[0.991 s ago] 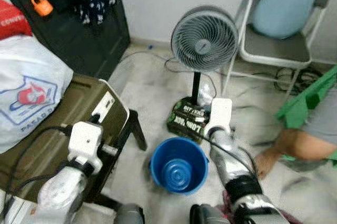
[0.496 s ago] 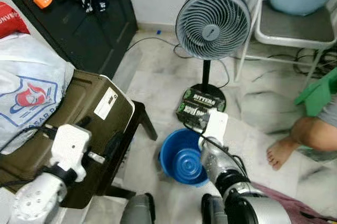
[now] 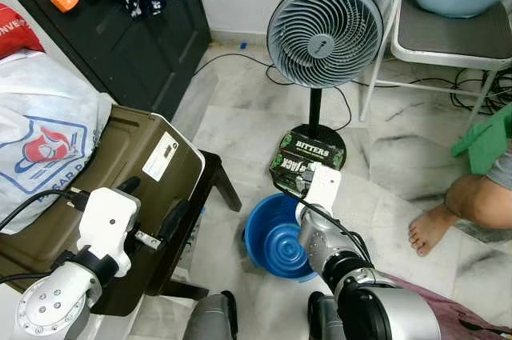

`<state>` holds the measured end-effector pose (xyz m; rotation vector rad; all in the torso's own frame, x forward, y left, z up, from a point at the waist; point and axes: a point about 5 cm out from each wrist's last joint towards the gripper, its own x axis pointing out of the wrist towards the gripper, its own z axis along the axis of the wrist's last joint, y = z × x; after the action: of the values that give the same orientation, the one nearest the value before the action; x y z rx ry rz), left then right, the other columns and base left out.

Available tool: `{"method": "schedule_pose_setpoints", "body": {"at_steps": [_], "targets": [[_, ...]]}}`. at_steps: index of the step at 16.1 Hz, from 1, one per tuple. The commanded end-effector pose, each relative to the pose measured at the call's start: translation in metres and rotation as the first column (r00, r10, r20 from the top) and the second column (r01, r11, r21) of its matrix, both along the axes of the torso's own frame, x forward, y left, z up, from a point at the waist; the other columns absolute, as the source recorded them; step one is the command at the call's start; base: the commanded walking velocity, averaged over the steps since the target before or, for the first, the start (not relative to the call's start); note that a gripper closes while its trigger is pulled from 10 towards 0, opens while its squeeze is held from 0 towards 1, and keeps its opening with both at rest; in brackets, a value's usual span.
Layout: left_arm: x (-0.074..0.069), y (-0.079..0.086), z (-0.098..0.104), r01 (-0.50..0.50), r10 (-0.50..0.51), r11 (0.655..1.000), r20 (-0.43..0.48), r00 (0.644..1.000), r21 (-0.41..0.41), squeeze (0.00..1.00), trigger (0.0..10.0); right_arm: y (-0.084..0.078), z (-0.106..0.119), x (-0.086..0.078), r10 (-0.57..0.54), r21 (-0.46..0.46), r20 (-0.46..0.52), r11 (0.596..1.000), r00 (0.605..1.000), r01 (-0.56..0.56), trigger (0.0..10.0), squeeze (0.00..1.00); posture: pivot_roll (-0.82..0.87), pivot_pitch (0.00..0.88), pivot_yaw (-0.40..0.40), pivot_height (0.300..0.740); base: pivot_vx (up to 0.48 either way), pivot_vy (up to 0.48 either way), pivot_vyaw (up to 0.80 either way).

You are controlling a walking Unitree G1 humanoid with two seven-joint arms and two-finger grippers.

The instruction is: Clean up the room

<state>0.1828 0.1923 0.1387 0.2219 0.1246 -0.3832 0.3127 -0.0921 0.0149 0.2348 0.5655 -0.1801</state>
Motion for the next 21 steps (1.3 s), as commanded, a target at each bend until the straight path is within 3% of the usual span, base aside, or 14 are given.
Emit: {"method": "schedule_pose_setpoints", "body": {"at_steps": [1,3,4,5,16,21], "targets": [[-0.002,0.003,0.0,-0.001,0.001,1.0,-0.015,1.0,0.025,0.0,10.0,0.02,-0.002,-0.004,0.04,0.048,-0.022,0.998,0.999,-0.039,10.0,0.0,0.34,0.219,0.169,0.74,0.0,0.0,0.0],[0.0,0.002,0.0,0.0,0.0,1.0,-0.011,1.0,0.026,0.0,10.0,0.02,-0.003,-0.005,0.042,0.05,-0.022,0.998,0.999,-0.041,10.0,0.0,0.34,0.22,0.169,0.74,0.0,0.0,0.0],[-0.001,0.002,0.001,0.0,0.0,1.0,-0.012,1.0,0.026,0.0,10.0,0.02,-0.003,-0.005,0.04,0.063,-0.019,0.997,0.999,-0.039,10.0,0.38,0.34,0.22,0.17,0.74,0.0,0.0,0.0],[-0.001,0.002,0.001,0.003,-0.002,1.0,-0.012,1.0,0.026,0.0,10.0,0.019,-0.003,-0.005,0.04,0.078,-0.014,0.996,0.999,-0.039,10.0,1.0,0.34,0.22,0.171,0.74,0.0,0.0,0.0],[0.001,-0.004,-0.001,0.01,-0.01,1.0,-0.007,1.0,0.021,0.0,10.0,0.018,0.0,-0.002,0.034,0.108,0.015,0.994,0.999,-0.035,10.0,1.0,0.32,0.213,0.171,0.74,0.0,0.0,0.0],[0.021,-0.02,-0.008,-0.011,0.012,0.999,0.026,1.0,-0.044,0.0,10.0,0.001,0.007,0.006,0.063,0.118,0.107,0.99,0.992,-0.075,10.0,1.0,0.22,0.174,0.132,0.74,0.0,0.0,0.0]]}}
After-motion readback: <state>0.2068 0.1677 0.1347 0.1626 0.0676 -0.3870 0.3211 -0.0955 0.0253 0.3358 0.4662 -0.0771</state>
